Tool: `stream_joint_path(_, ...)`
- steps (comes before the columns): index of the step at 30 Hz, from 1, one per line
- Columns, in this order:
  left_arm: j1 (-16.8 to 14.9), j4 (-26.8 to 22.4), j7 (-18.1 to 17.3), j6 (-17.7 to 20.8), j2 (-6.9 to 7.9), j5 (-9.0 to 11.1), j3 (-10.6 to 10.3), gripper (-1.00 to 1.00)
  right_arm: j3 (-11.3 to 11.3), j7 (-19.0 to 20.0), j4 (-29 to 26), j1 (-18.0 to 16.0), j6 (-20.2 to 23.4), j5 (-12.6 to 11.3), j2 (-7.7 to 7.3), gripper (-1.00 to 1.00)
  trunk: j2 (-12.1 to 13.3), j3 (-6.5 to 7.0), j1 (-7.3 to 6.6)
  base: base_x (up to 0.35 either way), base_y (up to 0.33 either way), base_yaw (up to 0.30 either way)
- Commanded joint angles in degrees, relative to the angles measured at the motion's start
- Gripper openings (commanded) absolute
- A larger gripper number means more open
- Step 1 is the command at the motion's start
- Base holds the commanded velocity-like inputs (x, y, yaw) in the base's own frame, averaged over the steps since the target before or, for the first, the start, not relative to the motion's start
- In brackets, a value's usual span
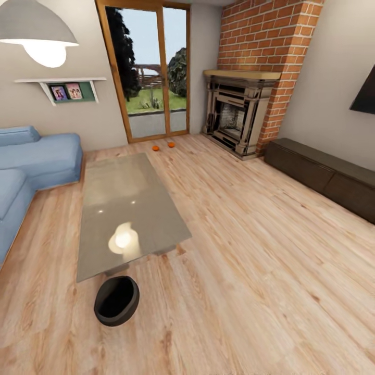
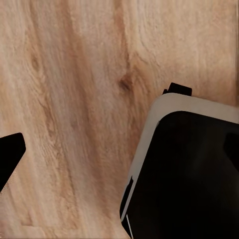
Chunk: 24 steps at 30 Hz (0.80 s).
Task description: Place each of the two pumpkins and all three candles from the living room inside a cabinet in the living room (use any cabinet), then make sure every cabinet is closed, and position the cauldron so it is next to a table in the living room.
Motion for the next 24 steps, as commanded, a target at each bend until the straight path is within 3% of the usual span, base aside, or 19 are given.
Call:
stream_joint_path(1,0.01,-0.06,0.24,-0.06,0.01,0.31,-0.49,1.00,0.40,-0.15,0.20,-0.08,-0.17,-0.11,0.06,1.00,-0.04,-0.06,0.01,0.000,0.000,-0.278)
stream_joint_path(24,0.01,-0.06,0.24,-0.06,0.01,0.31,-0.49,1.00,0.40,-0.07,0.12,0.88,-0.42,-0.11,0.06,1.00,-0.04,-0.06,0.01,0.000,0.000,-0.278)
